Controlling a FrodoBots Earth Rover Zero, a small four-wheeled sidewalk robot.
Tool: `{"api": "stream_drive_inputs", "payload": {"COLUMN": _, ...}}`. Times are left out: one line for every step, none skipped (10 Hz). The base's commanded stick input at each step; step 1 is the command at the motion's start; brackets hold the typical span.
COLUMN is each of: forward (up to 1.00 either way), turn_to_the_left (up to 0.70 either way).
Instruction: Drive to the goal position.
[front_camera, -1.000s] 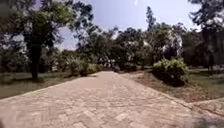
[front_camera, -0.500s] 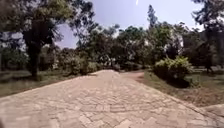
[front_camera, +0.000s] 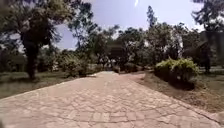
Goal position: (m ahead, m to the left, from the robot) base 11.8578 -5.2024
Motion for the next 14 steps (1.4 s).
{"api": "stream_drive_inputs", "payload": {"forward": 0.50, "turn_to_the_left": 0.00}}
{"api": "stream_drive_inputs", "payload": {"forward": 0.50, "turn_to_the_left": 0.00}}
{"api": "stream_drive_inputs", "payload": {"forward": 0.50, "turn_to_the_left": 0.00}}
{"api": "stream_drive_inputs", "payload": {"forward": 0.50, "turn_to_the_left": 0.00}}
{"api": "stream_drive_inputs", "payload": {"forward": 0.50, "turn_to_the_left": 0.00}}
{"api": "stream_drive_inputs", "payload": {"forward": 0.50, "turn_to_the_left": 0.00}}
{"api": "stream_drive_inputs", "payload": {"forward": 0.50, "turn_to_the_left": 0.00}}
{"api": "stream_drive_inputs", "payload": {"forward": 0.50, "turn_to_the_left": 0.00}}
{"api": "stream_drive_inputs", "payload": {"forward": 0.50, "turn_to_the_left": 0.00}}
{"api": "stream_drive_inputs", "payload": {"forward": 0.50, "turn_to_the_left": 0.00}}
{"api": "stream_drive_inputs", "payload": {"forward": 0.50, "turn_to_the_left": 0.00}}
{"api": "stream_drive_inputs", "payload": {"forward": 0.50, "turn_to_the_left": 0.00}}
{"api": "stream_drive_inputs", "payload": {"forward": 0.50, "turn_to_the_left": 0.00}}
{"api": "stream_drive_inputs", "payload": {"forward": 0.50, "turn_to_the_left": 0.00}}
